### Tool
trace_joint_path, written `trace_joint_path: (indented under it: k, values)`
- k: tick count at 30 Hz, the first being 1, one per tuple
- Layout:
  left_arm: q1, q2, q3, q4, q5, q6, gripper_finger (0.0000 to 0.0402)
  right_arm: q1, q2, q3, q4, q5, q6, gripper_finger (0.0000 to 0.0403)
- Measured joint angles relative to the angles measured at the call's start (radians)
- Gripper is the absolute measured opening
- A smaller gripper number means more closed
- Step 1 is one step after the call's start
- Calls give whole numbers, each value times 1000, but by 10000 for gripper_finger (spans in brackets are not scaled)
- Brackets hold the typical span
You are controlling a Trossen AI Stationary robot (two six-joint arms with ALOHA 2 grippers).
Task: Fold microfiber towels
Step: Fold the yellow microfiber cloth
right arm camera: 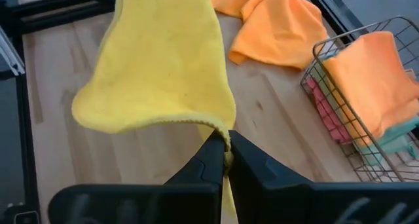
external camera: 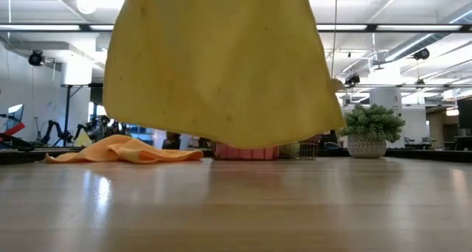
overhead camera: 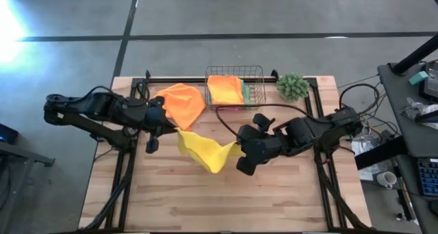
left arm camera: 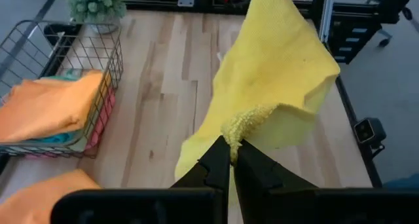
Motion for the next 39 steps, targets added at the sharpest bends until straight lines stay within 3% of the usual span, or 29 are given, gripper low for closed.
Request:
trace_joint_path:
  k: [5,11,19,26,28,32,39]
  values:
    - [1,-4,-5,-68,-10,1,0,-3,0,18,-104,22,-2,8]
    - [2,8,-5,-88,-113,88,0,-44,0,51,-219,57,-49,8]
    - [17,42,-5,-95,-259,223,0,-138,-6,51,-226,106,-216,8]
    - [47,42,6,-102,-267,236,0,-177,-6,50,-226,120,-262,8]
    - [47,41,6,-118,-238,206,0,-174,-4,49,-225,94,-234,8]
    - [46,44,-17,-163,-64,101,0,-143,11,25,-221,3,-108,8]
    - [21,70,-177,-167,219,-46,0,-42,67,-67,-217,-175,151,8]
